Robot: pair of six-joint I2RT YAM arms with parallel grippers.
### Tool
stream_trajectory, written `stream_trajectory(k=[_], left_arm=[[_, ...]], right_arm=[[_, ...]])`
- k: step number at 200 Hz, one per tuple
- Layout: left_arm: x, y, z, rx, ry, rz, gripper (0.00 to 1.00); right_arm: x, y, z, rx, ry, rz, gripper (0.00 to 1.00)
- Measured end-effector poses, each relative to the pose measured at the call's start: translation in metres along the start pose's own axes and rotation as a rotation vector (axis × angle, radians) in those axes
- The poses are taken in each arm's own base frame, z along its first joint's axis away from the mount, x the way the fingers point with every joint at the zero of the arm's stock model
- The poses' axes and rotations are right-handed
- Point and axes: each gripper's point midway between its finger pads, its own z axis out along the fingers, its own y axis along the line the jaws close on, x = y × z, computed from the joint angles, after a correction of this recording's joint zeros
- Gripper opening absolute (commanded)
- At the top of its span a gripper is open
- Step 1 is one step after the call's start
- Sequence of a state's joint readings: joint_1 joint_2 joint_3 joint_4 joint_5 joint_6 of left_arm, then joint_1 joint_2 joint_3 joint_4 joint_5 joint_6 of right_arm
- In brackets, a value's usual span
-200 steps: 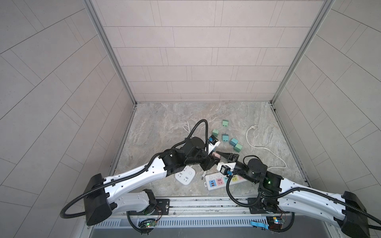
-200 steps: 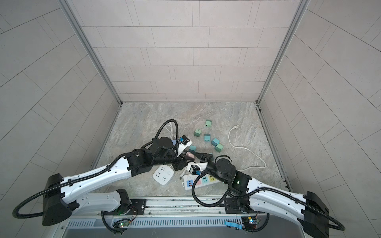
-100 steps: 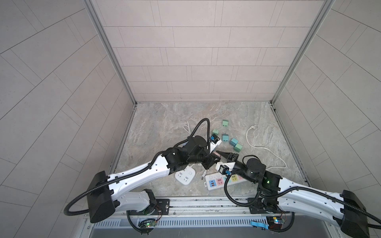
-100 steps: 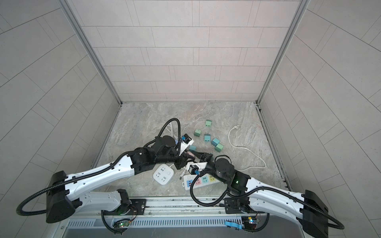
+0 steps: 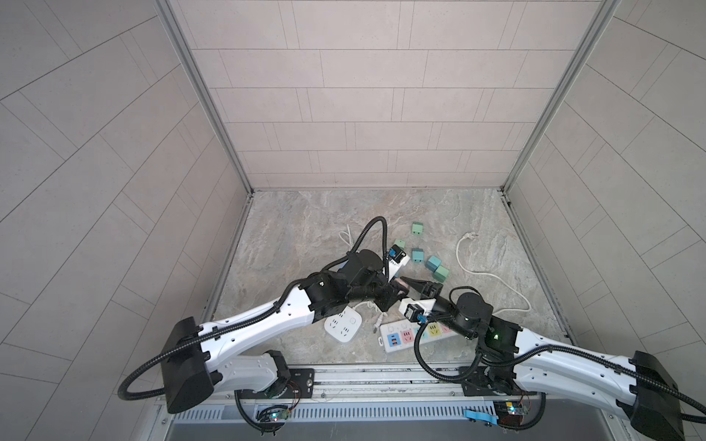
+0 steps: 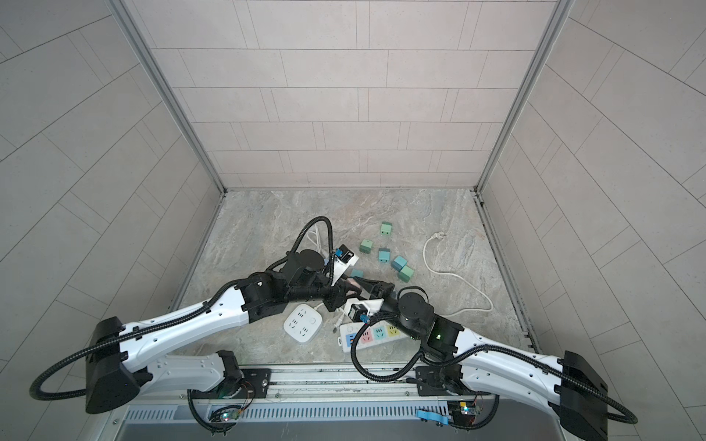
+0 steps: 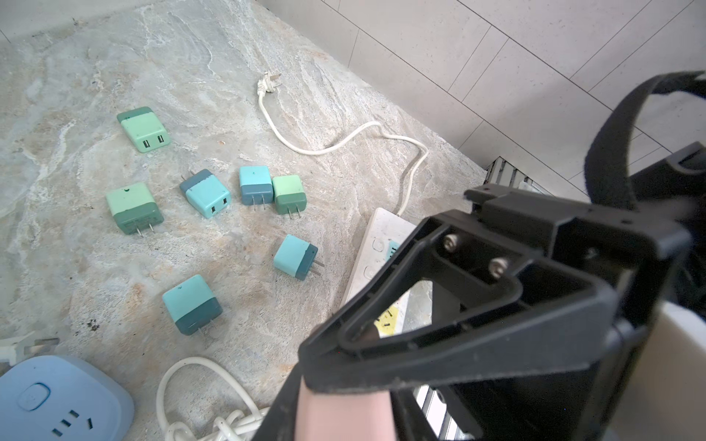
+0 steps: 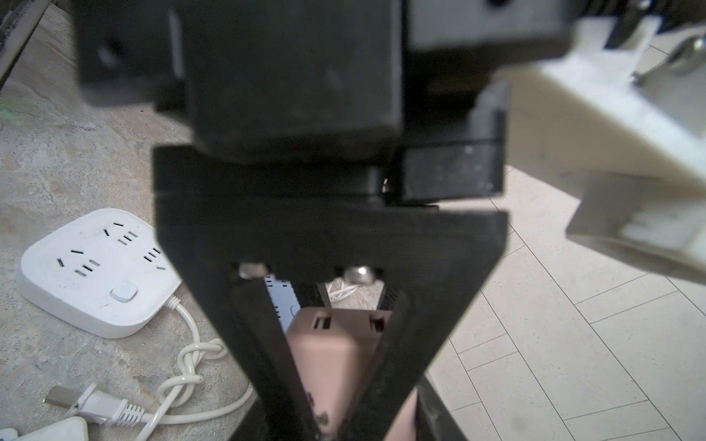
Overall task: Insert the plug
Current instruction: 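Close the left gripper on the pink adapter while the right gripper opens, then carry the pink adapter toward the white power strip while the right gripper withdraws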
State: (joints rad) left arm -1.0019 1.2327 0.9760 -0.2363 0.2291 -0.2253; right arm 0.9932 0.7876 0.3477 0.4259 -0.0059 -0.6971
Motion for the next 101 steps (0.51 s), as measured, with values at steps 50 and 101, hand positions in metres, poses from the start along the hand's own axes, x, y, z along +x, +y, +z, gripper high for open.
stream_trajectory(k=[50,101], left_arm=[[-0.003,0.016,-0.004,-0.099,0.002,0.067,0.00],[-0.024,0.029,-0.024,-0.209,-0.051,0.175,0.00]], right_arm=[[0.002,-0.002,-0.002,0.006,0.018,0.020,1.00],[0.009,-0.032,-0.021,0.121,0.052,0.192,1.00]])
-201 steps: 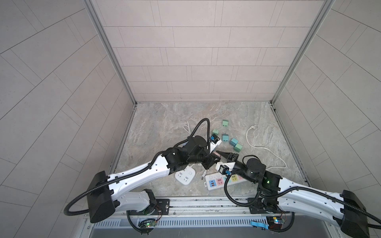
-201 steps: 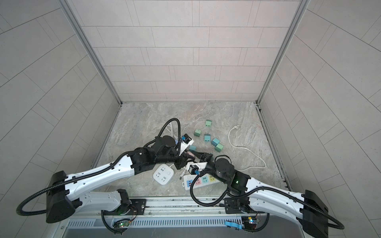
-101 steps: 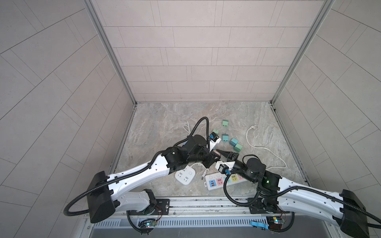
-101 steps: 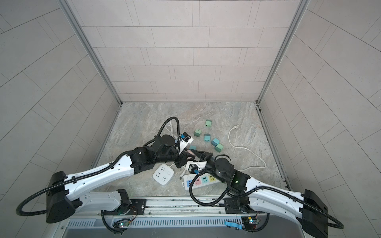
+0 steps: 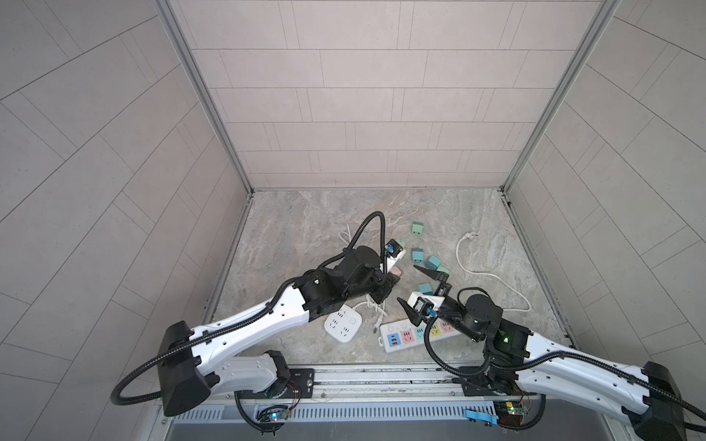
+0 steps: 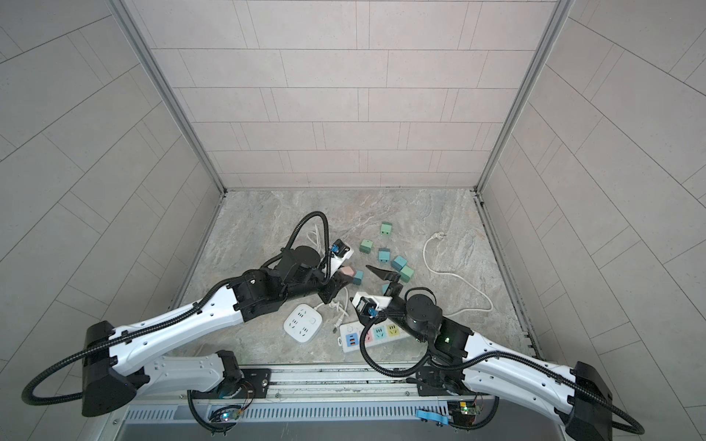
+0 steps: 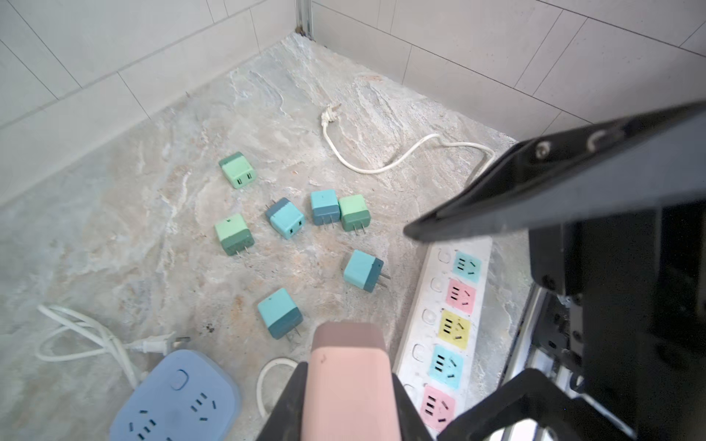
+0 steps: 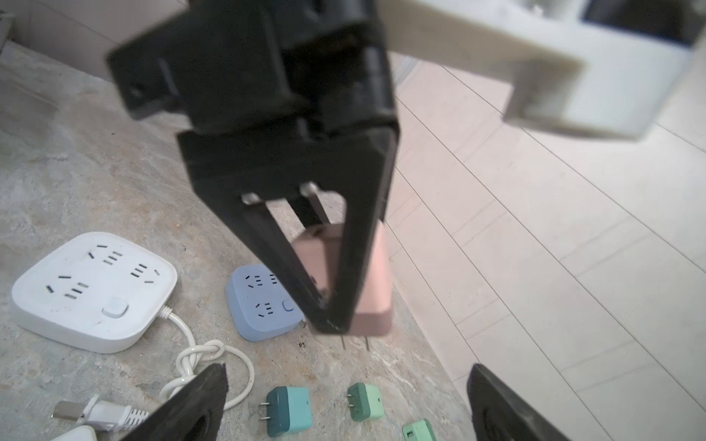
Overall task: Insert the plug
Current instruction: 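Carry the pink adapter toward the white power strip while the right gripper withdraws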
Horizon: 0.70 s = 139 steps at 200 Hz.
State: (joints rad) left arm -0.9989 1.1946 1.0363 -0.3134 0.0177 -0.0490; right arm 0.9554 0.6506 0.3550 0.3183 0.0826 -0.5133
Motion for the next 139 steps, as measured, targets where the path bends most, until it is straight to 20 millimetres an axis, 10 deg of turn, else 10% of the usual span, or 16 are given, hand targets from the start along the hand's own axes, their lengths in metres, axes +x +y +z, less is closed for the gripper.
stream_trajectory(k=[33,66,139], left_arm=[[-0.014,0.008,-0.013,-0.043,-0.011,0.064,0.00],[-0.019,0.007,-0.017,-0.043,0.021,0.104,0.00],[0.009,-0.027,0.051,0.021,0.292,0.249,0.00]], right_arm=[[0.038,-0.089,-0.022,0.343,0.149,0.317,1.00],[0.114,-0.174,-0.088,0.809,0.304,0.652,1.00],[0.239,-0.158,-0.171,1.256,0.585,1.081,1.00]])
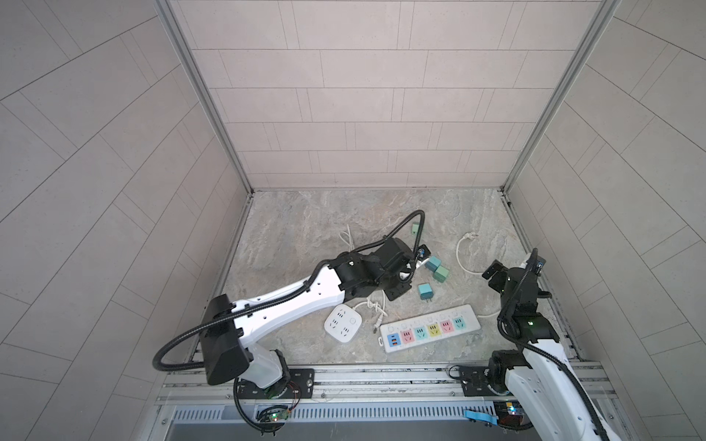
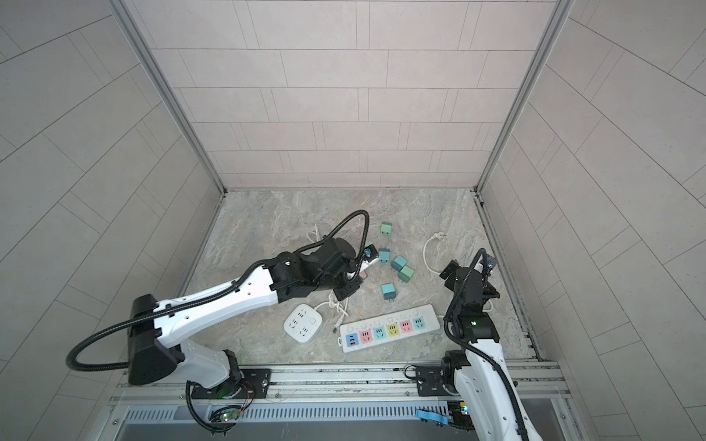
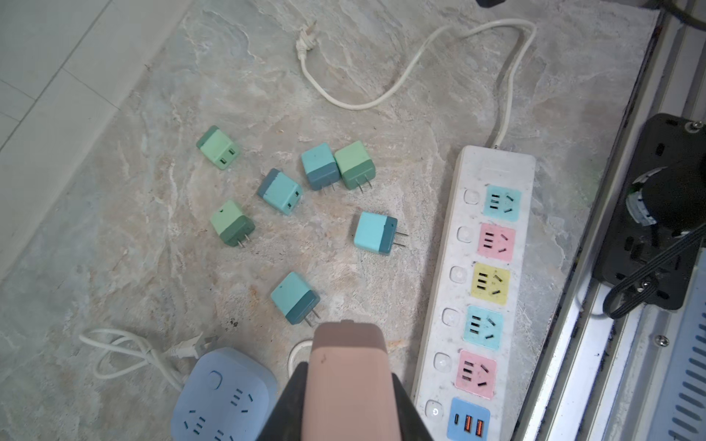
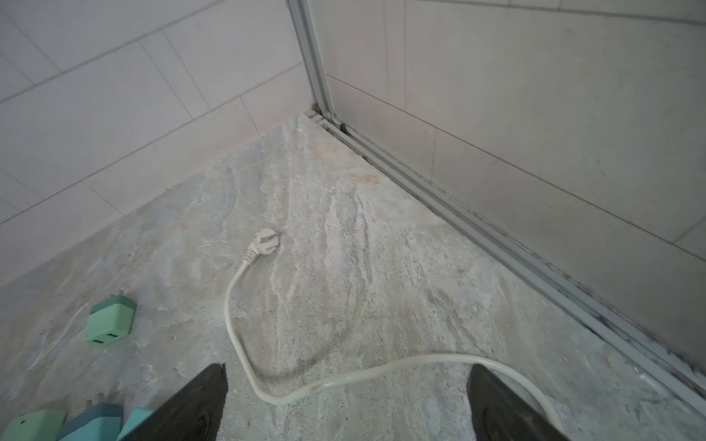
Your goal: Insert the plug
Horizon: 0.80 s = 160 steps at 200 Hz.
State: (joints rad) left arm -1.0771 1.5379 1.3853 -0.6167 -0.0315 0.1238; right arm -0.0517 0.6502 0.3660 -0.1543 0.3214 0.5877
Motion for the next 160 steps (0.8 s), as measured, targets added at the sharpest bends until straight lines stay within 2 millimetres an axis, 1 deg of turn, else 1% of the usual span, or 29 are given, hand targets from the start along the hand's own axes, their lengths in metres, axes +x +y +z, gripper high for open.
stream_trajectory(k=[24,45,47,49,56,60,62,66,84,98,108,128,139,160], left_arm=[[-0.010,-0.024,0.024,0.023,0.058,0.067,0.00],[-0.017,-0.045,0.040,0.055,0.090,0.108,0.00],[-0.018,-0.047,0.042,0.057,0.092,0.111,0.00],[-0.018,-0.049,0.043,0.061,0.094,0.114,0.00],[-0.020,-0.057,0.047,0.072,0.101,0.125,0.00],[-0.021,-0.061,0.049,0.077,0.105,0.131,0.00],[-0.021,-0.063,0.050,0.080,0.107,0.134,0.00],[-0.022,-0.067,0.052,0.087,0.110,0.141,0.00],[-0.026,-0.086,0.057,0.120,0.117,0.162,0.00],[-0.028,-0.098,0.061,0.149,0.123,0.172,0.00],[-0.030,-0.104,0.063,0.165,0.127,0.177,0.00],[-0.029,-0.114,0.072,0.187,0.152,0.187,0.00],[-0.027,-0.117,0.079,0.191,0.172,0.195,0.00],[-0.023,-0.122,0.094,0.194,0.221,0.209,0.00]], right_arm=[[0.010,-0.011,0.011,0.087,0.057,0.029,1.00],[0.022,-0.023,0.021,0.146,0.108,0.048,1.00],[0.024,-0.024,0.022,0.152,0.115,0.050,0.97],[0.025,-0.025,0.023,0.159,0.120,0.052,0.93],[0.030,-0.031,0.027,0.183,0.140,0.066,0.68],[0.033,-0.035,0.028,0.196,0.154,0.069,0.58],[0.034,-0.036,0.029,0.203,0.161,0.077,0.54],[0.037,-0.039,0.030,0.213,0.172,0.087,0.51],[0.048,-0.051,0.032,0.254,0.231,0.156,0.48],[0.053,-0.055,0.030,0.280,0.282,0.194,0.47],[0.052,-0.054,0.029,0.288,0.308,0.208,0.46],[0.042,-0.049,0.027,0.265,0.306,0.243,0.44],[0.040,-0.052,0.027,0.257,0.295,0.267,0.44],[0.045,-0.063,0.028,0.281,0.294,0.295,0.43]])
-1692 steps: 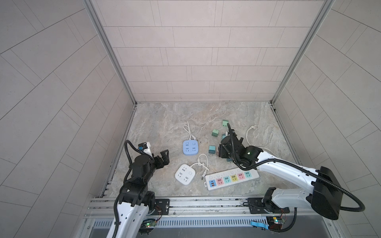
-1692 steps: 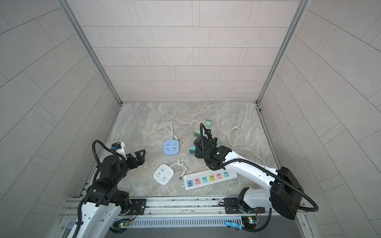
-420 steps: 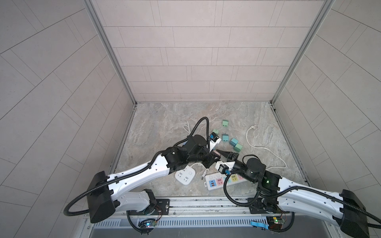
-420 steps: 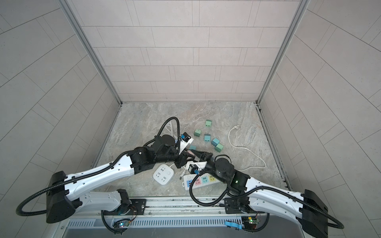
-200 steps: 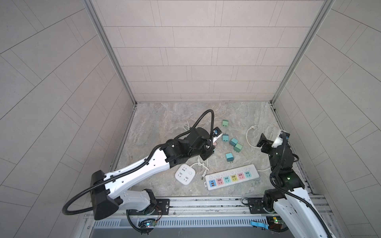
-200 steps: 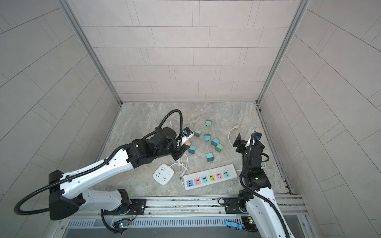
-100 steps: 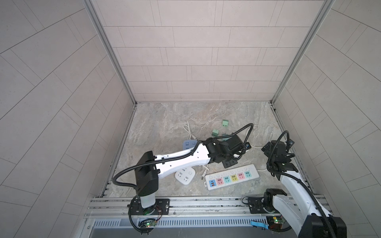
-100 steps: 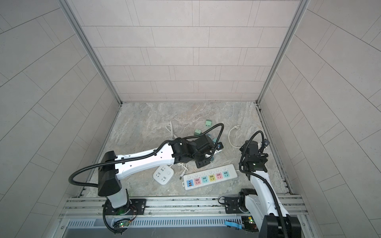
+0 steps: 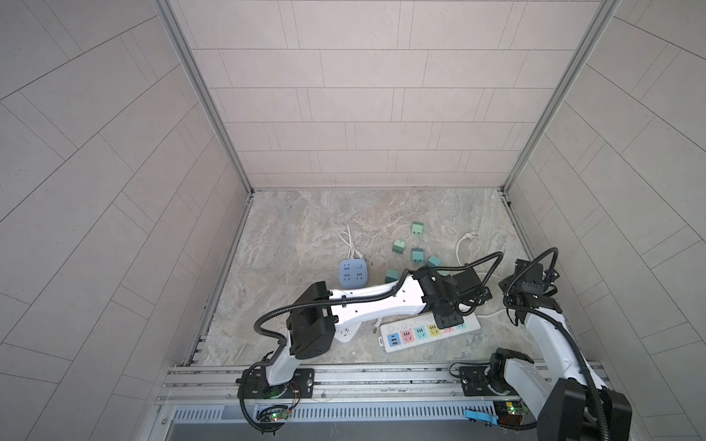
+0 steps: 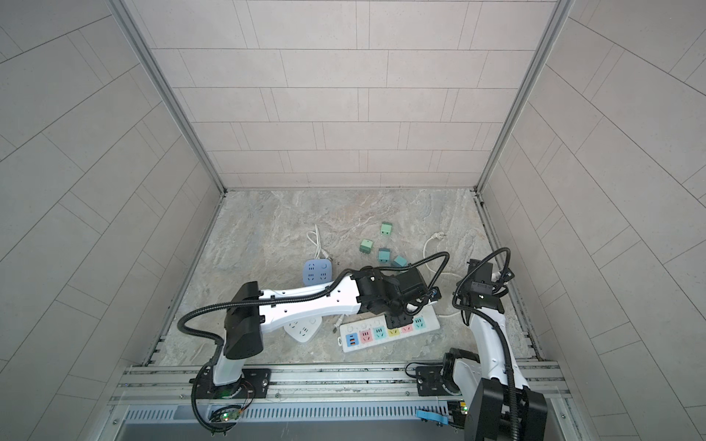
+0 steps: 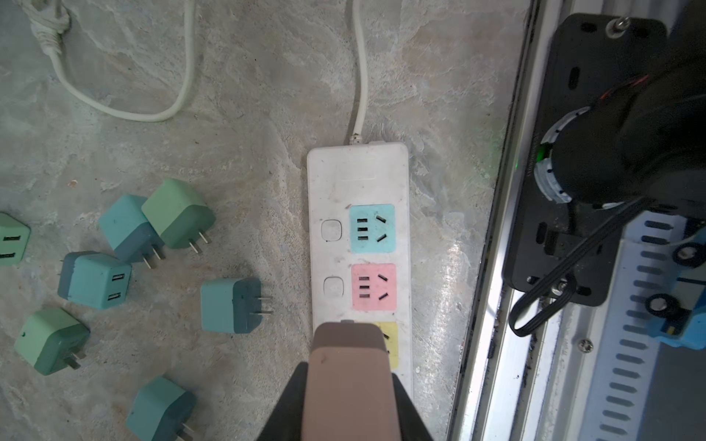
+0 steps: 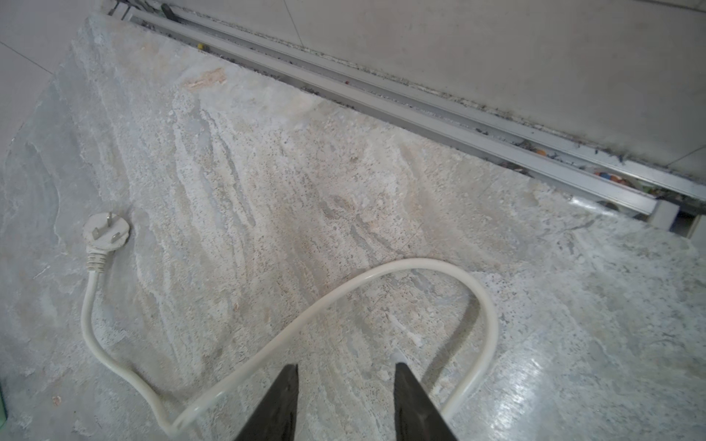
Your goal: Insert the plug
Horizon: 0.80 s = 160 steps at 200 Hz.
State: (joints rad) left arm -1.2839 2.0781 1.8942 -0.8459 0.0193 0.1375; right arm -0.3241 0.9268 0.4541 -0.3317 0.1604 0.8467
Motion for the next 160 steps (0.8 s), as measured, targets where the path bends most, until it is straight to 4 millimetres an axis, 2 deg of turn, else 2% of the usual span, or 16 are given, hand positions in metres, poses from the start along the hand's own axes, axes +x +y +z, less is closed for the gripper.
stream_trajectory(k=[37,75,160], left_arm=[[-0.013,0.001,0.023,0.001,0.054,0.012,0.00],[-0.027,0.003,0.031,-0.006,0.065,0.016,0.00],[-0.026,0.002,0.054,0.000,0.112,0.009,0.00]], right_arm=[[-0.003,-0.023,0.018,0.090,0.019,0.057,0.39],[0.007,-0.045,0.034,0.160,0.044,0.119,0.35],[-0.001,-0.044,0.029,0.127,-0.015,0.155,0.36]])
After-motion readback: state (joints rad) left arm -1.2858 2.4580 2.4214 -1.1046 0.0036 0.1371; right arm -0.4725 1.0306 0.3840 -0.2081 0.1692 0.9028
